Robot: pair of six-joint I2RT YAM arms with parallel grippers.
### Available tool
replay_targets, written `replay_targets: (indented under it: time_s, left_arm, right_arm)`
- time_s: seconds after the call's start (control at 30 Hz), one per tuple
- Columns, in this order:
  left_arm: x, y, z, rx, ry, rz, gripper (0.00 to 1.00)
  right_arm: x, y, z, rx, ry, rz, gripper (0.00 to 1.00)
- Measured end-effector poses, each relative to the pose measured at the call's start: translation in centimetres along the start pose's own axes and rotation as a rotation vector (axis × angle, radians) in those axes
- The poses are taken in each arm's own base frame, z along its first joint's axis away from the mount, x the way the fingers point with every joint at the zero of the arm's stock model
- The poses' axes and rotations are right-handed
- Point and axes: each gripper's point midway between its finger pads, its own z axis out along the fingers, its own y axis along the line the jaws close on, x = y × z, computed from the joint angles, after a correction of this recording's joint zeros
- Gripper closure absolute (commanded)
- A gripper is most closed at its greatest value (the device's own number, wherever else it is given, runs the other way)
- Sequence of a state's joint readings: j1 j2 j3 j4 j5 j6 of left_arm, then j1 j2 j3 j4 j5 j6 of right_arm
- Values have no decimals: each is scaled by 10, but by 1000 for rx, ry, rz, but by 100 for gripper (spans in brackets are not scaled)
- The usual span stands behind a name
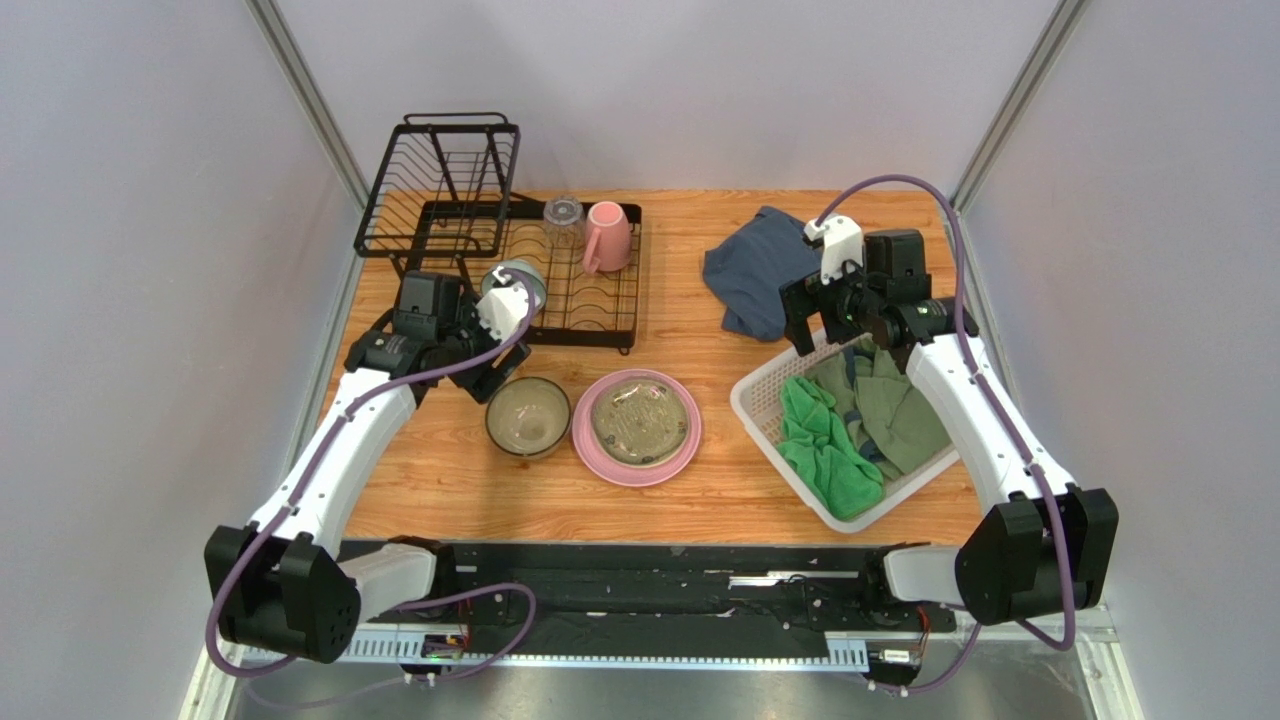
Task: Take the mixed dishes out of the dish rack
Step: Place the bowl at the center of the board, then pick up the bowl from the dish rack.
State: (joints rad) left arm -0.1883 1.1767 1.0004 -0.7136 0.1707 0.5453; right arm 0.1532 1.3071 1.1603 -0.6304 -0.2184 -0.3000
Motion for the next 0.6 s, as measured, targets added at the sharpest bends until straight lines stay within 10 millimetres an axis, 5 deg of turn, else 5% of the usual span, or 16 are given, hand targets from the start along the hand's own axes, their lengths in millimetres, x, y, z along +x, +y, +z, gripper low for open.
replay_targets:
  time_s: [0.13,0.37,0.6]
  left_arm:
    - [-8,0,-10,-17,-47,6,13]
    - [-17,-3,-30,-66,-157,2,7]
    - [-21,-1,-44,-133,-241,-21,6]
  right_arm:
    - [-11,21,4,-35,-33,-34,2]
    - [-46,87,16,-138,-129,-169,12]
    - [-103,124,57,-173,-220,-249,16]
